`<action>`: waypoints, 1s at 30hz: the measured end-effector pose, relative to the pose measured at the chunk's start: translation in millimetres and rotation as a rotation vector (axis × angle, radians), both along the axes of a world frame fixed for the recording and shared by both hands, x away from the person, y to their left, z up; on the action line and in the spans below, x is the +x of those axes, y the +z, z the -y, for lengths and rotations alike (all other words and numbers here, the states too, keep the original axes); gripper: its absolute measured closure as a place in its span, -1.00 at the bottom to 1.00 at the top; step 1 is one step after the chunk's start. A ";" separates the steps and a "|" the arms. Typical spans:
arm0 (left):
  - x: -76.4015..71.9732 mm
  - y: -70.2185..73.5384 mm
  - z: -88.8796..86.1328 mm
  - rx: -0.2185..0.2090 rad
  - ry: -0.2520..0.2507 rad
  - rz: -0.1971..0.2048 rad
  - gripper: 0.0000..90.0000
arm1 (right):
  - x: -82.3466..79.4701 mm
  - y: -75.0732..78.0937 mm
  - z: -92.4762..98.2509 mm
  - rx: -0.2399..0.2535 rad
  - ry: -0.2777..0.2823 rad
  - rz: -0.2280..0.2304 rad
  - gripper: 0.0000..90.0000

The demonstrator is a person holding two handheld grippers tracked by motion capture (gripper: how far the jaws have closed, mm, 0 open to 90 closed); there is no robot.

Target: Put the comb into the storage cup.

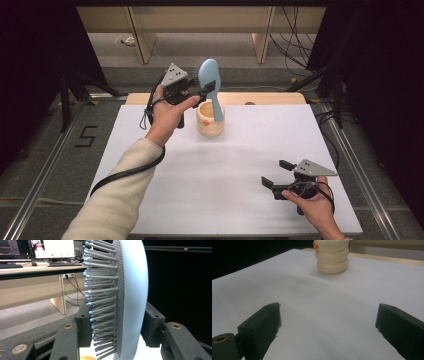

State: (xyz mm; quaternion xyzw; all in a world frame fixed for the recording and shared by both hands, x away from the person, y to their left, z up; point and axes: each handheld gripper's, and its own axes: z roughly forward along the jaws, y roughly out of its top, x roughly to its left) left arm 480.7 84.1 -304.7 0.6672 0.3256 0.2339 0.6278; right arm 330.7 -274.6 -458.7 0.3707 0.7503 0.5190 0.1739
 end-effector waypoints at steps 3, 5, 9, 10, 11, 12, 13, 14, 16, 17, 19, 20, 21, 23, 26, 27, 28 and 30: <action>1.0 0.5 0.0 -0.003 0.005 -0.001 0.13 | -0.1 0.1 0.1 -0.002 0.002 0.002 -0.84; 2.0 0.8 -0.4 -0.001 0.005 0.001 0.13 | -0.1 0.1 0.1 -0.001 0.002 0.002 -0.84; 3.7 1.4 -1.5 -0.001 0.012 -0.001 0.13 | 0.0 -0.3 0.1 -0.001 0.002 0.001 -0.84; 4.1 1.4 -1.7 0.001 0.015 -0.001 0.13 | 0.0 -0.2 0.1 -0.001 0.002 0.002 -0.84; 4.5 1.4 -1.9 0.000 0.016 -0.001 0.13 | -0.1 -0.1 0.1 -0.002 0.002 0.002 -0.84; 4.9 1.3 -2.1 -0.001 0.016 -0.002 0.13 | 0.0 -0.1 0.2 -0.004 0.002 0.003 -0.84; 5.2 1.2 -2.2 -0.004 0.019 -0.005 0.13 | 0.0 -0.3 0.3 -0.007 0.002 0.002 -0.84; 5.6 1.2 -2.4 -0.003 0.019 -0.004 0.13 | 0.0 -0.4 0.3 -0.008 0.002 0.000 -0.83; 6.4 1.3 -2.5 0.000 0.021 -0.004 0.13 | 0.1 -0.7 0.6 -0.013 0.004 -0.005 -0.81; 6.7 1.4 -2.7 0.001 0.020 -0.004 0.13 | 0.0 -0.8 0.5 -0.016 0.006 -0.005 -0.80; 7.3 1.8 -2.8 0.002 0.020 -0.003 0.13 | 0.1 -1.0 0.3 -0.016 0.005 -0.008 -0.79; 7.5 2.1 -2.7 0.001 0.021 -0.003 0.13 | 0.1 -1.1 0.3 -0.017 0.006 -0.007 -0.79; 7.7 2.4 -2.8 0.001 0.022 -0.002 0.13 | 0.2 -1.2 0.4 -0.021 0.007 -0.005 -0.79; 8.1 2.9 -2.8 0.001 0.022 -0.001 0.12 | 0.5 -1.7 0.7 -0.035 0.001 0.000 -0.79; 8.9 3.8 -3.2 0.002 0.026 -0.001 0.13 | 0.9 -1.9 1.6 -0.037 -0.006 -0.001 -0.79; 9.3 4.1 -3.5 0.002 0.028 -0.001 0.13 | 1.0 -1.9 1.5 -0.040 -0.006 0.003 -0.78; 9.7 4.3 -3.8 0.003 0.030 -0.001 0.13 | 1.0 -1.7 1.7 -0.040 -0.006 0.002 -0.78; 10.7 4.6 -4.3 0.004 0.030 -0.001 0.13 | 1.0 -1.8 2.0 -0.045 -0.008 0.003 -0.78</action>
